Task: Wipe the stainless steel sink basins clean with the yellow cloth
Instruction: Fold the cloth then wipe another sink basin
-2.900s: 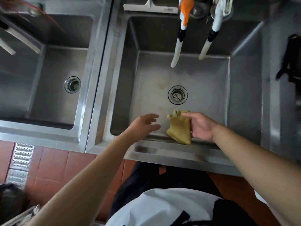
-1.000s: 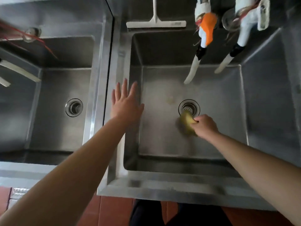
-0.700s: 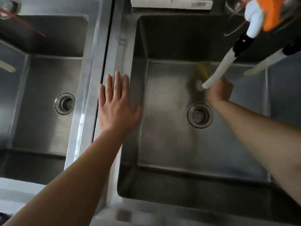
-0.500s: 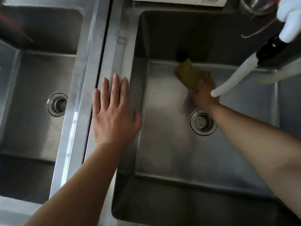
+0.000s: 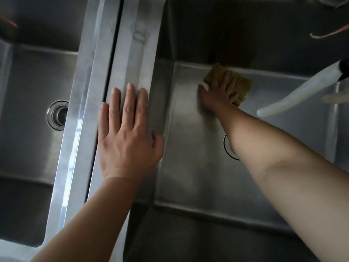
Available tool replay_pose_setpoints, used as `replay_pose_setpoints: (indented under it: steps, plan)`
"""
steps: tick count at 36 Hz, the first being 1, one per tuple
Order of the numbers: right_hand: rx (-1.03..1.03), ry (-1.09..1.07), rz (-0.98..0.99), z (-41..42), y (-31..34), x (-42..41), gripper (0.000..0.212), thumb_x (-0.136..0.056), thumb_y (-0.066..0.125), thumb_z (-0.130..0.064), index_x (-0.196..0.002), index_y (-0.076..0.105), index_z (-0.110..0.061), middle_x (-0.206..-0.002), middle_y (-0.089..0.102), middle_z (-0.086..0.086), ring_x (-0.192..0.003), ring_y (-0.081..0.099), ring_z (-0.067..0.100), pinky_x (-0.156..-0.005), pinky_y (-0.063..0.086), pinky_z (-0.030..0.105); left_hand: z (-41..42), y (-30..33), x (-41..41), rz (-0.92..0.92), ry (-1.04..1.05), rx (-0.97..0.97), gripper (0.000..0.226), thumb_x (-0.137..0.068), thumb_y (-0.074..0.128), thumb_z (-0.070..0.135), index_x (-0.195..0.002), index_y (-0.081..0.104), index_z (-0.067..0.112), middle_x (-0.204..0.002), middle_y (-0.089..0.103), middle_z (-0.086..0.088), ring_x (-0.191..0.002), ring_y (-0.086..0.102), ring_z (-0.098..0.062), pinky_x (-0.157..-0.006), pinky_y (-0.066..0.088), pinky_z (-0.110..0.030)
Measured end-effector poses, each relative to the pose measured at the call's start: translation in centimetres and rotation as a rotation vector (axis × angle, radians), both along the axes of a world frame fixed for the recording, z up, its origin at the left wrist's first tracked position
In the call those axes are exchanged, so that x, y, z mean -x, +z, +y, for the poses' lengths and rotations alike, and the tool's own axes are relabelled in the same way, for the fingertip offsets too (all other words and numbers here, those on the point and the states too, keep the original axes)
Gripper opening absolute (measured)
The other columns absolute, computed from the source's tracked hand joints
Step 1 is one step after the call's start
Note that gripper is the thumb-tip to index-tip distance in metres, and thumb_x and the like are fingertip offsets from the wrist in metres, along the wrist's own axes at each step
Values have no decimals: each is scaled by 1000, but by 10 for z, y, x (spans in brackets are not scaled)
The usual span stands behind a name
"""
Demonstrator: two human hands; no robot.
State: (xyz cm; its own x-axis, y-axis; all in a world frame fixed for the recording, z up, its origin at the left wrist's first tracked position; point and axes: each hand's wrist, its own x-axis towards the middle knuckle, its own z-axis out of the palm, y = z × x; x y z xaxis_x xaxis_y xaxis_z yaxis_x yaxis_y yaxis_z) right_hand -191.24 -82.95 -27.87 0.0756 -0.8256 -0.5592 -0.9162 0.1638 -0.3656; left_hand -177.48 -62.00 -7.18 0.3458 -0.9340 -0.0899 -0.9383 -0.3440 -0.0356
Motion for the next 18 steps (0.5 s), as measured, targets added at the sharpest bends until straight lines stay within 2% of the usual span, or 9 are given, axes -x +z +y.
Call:
replay_pose_setpoints:
  steps: [4, 9, 11, 13, 16, 18]
  plan:
    - [75, 220, 101, 27, -7, 19, 69, -99, 29, -56, -156, -3, -36, -164, -19, 1, -149, -21, 31, -116, -11, 60, 0, 2, 0, 2, -3, -18, 85, -83, 47, 40, -158, 14, 16, -166, 10, -8, -153, 3, -31, -124, 8, -50]
    - [128, 531, 67, 110, -8, 73, 63, -101, 35, -40, -157, 7, -32, -166, -3, 4, -151, -8, 33, -116, -1, 63, 0, 3, 0, -4, -6, -41, 87, -87, 52, 40, -158, 9, 18, -166, 6, -7, -153, 0, -30, -124, 6, -50]
    - [129, 569, 30, 150, -6, 89, 66, -98, 43, -28, -156, 12, -34, -166, 4, 4, -152, -4, 33, -115, 4, 65, 0, 4, 1, 1, -2, -42, 87, -87, 53, 40, -158, 9, 18, -166, 6, -7, -153, 0, -30, -124, 7, -50]
    - [85, 617, 53, 182, -1, 101, 78, -91, 53, -15, -155, 15, -37, -166, 6, 3, -152, -1, 33, -113, 7, 67, 0, 5, 2, 13, -5, -43, 86, -87, 53, 38, -158, 9, 18, -166, 6, -7, -153, 0, -30, -124, 7, -51]
    - [68, 710, 94, 218, 7, 115, 82, -80, 65, -5, -151, 37, -33, -162, 24, 5, -149, 19, 36, -111, 13, 67, -1, 5, 1, 14, 6, -38, 86, -86, 52, 35, -158, 9, 18, -166, 6, -8, -153, 0, -31, -123, 7, -52]
    - [91, 780, 93, 234, 12, 123, 75, -72, 73, -5, -141, 53, -29, -152, 43, 8, -139, 39, 40, -106, 27, 67, -2, 5, 2, 13, 13, -33, 88, -83, 52, 34, -158, 10, 18, -166, 6, -7, -153, 1, -31, -123, 7, -51]
